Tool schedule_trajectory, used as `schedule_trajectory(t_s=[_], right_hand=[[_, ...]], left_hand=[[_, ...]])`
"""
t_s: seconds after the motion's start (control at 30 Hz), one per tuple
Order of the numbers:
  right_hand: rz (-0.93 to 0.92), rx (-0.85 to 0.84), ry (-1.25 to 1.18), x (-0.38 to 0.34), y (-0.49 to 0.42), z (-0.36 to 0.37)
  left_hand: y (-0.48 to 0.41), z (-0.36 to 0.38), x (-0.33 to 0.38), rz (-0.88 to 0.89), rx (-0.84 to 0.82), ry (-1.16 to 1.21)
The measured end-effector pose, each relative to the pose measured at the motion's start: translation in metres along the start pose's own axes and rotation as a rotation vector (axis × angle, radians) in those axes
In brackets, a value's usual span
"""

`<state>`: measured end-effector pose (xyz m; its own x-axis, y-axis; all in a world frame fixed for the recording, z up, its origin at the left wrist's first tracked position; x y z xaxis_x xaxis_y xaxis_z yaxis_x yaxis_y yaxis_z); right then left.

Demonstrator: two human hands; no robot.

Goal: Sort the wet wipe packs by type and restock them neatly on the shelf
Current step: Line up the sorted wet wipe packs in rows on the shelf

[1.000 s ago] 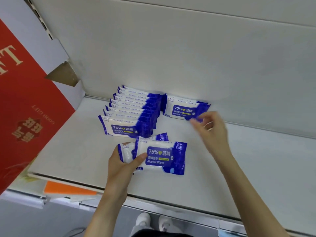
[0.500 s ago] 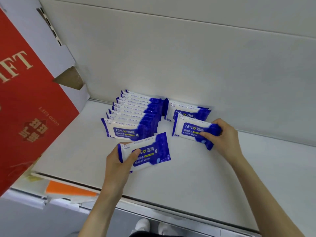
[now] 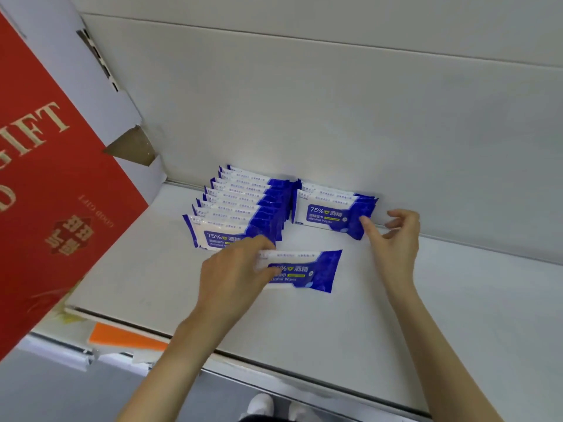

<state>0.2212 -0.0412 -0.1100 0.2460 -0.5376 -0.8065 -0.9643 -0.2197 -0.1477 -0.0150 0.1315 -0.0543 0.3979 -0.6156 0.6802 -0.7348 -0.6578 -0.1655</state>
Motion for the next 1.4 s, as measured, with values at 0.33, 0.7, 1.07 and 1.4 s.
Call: schedule_trajectory(t_s=[0.33, 0.7, 1.07, 1.4], right_hand=[[-0.019, -0.25, -0.17, 0.018, 0.019, 0.011], [-0.026, -0.283, -0.054, 0.007, -0.007, 0.03], [-0.354, -0.41, 0.461, 0.013, 0.067, -0.085], [-0.285, -0.403, 0.767, 0.139, 0.272, -0.234]], left_hand=[[-0.094, 0.076, 0.075, 0.501, 0.055, -0.486], [-0.125, 0.067, 0.056, 0.308, -0.138, -0.541], [0.014, 0.043, 0.12, 0.46, -0.042, -0.318], [0.285, 0.129, 0.124, 0.453, -0.29, -0.078]])
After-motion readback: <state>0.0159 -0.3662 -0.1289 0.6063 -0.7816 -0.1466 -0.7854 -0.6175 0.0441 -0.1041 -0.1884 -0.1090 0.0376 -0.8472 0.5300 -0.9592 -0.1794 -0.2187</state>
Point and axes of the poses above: each hand's wrist, its own y-axis away from the middle knuckle, its own z-axis out of the palm, x = y × z, the point moved 9 cm from there along -y, towards the middle knuckle, and after that the axes turned 14 degrees about y, right-handed, at the moved point
